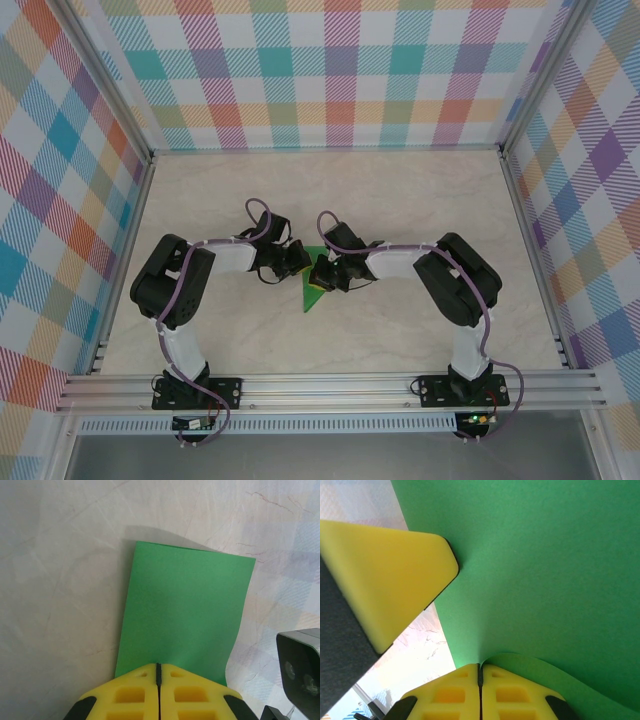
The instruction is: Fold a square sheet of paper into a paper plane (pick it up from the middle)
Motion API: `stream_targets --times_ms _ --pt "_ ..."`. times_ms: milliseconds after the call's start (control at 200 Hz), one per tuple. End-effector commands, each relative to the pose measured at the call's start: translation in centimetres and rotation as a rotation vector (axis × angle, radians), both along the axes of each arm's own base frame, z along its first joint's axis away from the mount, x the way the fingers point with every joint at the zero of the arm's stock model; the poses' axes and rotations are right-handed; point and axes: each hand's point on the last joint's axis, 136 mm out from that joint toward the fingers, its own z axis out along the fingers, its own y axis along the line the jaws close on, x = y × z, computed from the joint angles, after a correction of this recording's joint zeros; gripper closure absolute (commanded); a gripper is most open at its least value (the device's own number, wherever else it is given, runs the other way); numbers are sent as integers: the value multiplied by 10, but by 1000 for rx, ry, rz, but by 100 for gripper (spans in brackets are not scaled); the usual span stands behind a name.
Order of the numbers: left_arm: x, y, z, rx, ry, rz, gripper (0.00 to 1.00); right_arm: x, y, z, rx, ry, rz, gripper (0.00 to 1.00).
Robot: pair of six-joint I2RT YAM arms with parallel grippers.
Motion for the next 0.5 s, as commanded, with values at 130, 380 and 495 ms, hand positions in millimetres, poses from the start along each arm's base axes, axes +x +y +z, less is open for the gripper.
stream_targets --times_ms 130,380,495 --pt "-7 10 -13 49 39 2 94 -11 -10 -5 -47 6 22 93" --pt "-7 10 -10 46 35 4 94 -9 -8 -11 -55 15 23 93" --pt "-2 12 2 43 14 12 93 -10 -7 -14 -63 23 23 90"
